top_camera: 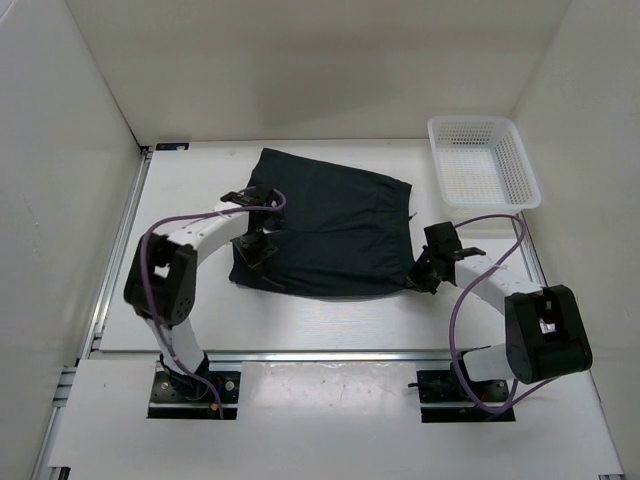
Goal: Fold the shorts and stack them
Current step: Flatten the shorts out
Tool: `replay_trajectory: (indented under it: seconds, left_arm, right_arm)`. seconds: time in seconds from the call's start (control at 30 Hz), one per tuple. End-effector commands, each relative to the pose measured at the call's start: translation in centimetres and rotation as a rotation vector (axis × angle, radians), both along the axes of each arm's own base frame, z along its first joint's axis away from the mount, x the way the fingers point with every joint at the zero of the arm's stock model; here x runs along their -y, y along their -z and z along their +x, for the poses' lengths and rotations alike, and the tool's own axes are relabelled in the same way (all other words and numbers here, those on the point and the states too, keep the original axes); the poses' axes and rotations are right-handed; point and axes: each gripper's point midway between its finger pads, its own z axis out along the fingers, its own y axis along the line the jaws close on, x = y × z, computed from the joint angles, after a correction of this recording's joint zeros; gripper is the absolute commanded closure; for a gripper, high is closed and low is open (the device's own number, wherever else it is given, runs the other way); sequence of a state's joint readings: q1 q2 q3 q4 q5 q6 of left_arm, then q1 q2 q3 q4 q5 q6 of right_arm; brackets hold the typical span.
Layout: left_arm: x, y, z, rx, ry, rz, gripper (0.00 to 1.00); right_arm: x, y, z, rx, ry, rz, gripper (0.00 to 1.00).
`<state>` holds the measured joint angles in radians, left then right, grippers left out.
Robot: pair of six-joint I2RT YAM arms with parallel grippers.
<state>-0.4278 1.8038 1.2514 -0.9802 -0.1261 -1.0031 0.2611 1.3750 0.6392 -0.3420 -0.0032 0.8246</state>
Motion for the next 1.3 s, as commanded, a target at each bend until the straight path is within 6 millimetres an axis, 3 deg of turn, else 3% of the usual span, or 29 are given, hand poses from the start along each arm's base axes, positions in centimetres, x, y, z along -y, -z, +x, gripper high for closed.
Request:
replay_trajectory:
  seconds: [0.0,0.17,0.23,0.33,0.4,0.43,0.47,0.5,0.53,0.57,0.6,0.63,0.67,0.7,0.73,0.8,0.83,0.93,1.07,1.13,1.17,1.23,1.27]
  left_arm:
    - [-1.2,-5.6,-0.3,0.141,-0.005,-0.004,0.90]
    - [-1.7,-6.3,-3.6,0.135,-0.007,-0.056,0.90]
    - [-1.9,-6.8,-4.4,0.143,-0.014,-0.073,0.90]
    - [-2.0,-8.3,-4.8,0.169,-0.014,-0.085,0.90]
    - [-2.3,-9.9,-4.1,0.207,-0.019,-0.073,0.90]
    - [-2.7,-11.1,-4.3,0.216,-0.012,-0.060,0.90]
    - [-2.4,-13.9,-3.1,0.284,-0.004,-0.072,0.90]
    - [-3.0,-15.6,-2.3,0.328,-0.013,-0.055,0.90]
    - [-3.1,-17.5,-1.8,0.367,-0.005,-0.055,0.90]
    - [-3.5,-21.6,-1.0,0.452,0.001,-0.067,0.90]
    - [-4.3,-23.8,-0.4,0.509,-0.010,-0.049,0.90]
    - [-4.3,-25.7,-0.1,0.548,0.002,-0.059,0.90]
    - [-4.9,-29.8,0.1,0.650,0.005,-0.070,0.90]
    - [-5.4,-31.7,0.2,0.699,0.002,-0.069,0.90]
    - [-5.6,-33.7,-0.2,0.752,0.010,-0.081,0.90]
    - [-6.6,-38.7,-1.7,0.898,0.008,-0.115,0.90]
    - [-6.9,-40.1,-2.4,0.943,0.015,-0.123,0.90]
    - [-8.8,-44.7,-6.0,1.107,0.000,-0.143,0.90]
    - [-11.1,-49.1,-10.9,1.289,-0.018,-0.165,0.90]
    - [-12.8,-51.0,-13.9,1.381,-0.048,-0.165,0.90]
    - [-13.1,-51.5,-14.6,1.399,-0.051,-0.171,0.90]
    - [-13.8,-52.6,-16.4,1.449,-0.054,-0.182,0.90]
    - [-13.8,-52.6,-16.4,1.449,-0.054,-0.182,0.90]
  right_arm:
    - [0.3,-1.4,0.6,0.044,-0.015,-0.010,1.00]
    - [0.3,-1.6,0.4,0.056,-0.015,-0.007,1.00]
    - [0.3,-2.6,0.5,0.076,-0.015,-0.002,1.00]
    - [0.4,-5.3,1.2,0.138,-0.005,-0.003,1.00]
    - [0.5,-9.2,2.7,0.236,-0.005,-0.006,1.00]
    - [0.8,-10.4,2.7,0.252,-0.023,-0.028,1.00]
    - [1.0,-12.1,3.2,0.287,-0.024,-0.037,1.00]
    - [1.1,-16.3,4.5,0.391,-0.014,-0.039,1.00]
    - [1.4,-18.1,4.5,0.418,-0.030,-0.059,1.00]
    - [1.6,-20.6,4.8,0.477,-0.033,-0.064,1.00]
    - [1.4,-25.1,5.6,0.575,-0.037,-0.053,1.00]
    - [1.8,-27.6,5.5,0.633,-0.049,-0.074,1.00]
    - [2.1,-29.3,5.1,0.655,-0.055,-0.089,1.00]
    - [2.3,-31.6,4.7,0.706,-0.061,-0.090,1.00]
    - [2.5,-35.8,4.4,0.798,-0.060,-0.082,1.00]
    - [2.9,-39.1,2.6,0.871,-0.092,-0.097,1.00]
    - [3.1,-42.1,1.4,0.943,-0.095,-0.085,1.00]
    - [3.7,-46.1,-2.0,1.057,-0.104,-0.068,1.00]
    - [4.4,-49.9,-7.6,1.202,-0.136,-0.034,1.00]
    - [4.5,-50.2,-9.4,1.214,-0.159,-0.029,1.00]
    - [4.9,-51.3,-10.9,1.250,-0.154,-0.024,1.00]
    - [5.0,-51.2,-12.1,1.246,-0.163,-0.020,1.00]
    - [5.1,-51.2,-12.4,1.245,-0.163,-0.020,1.00]
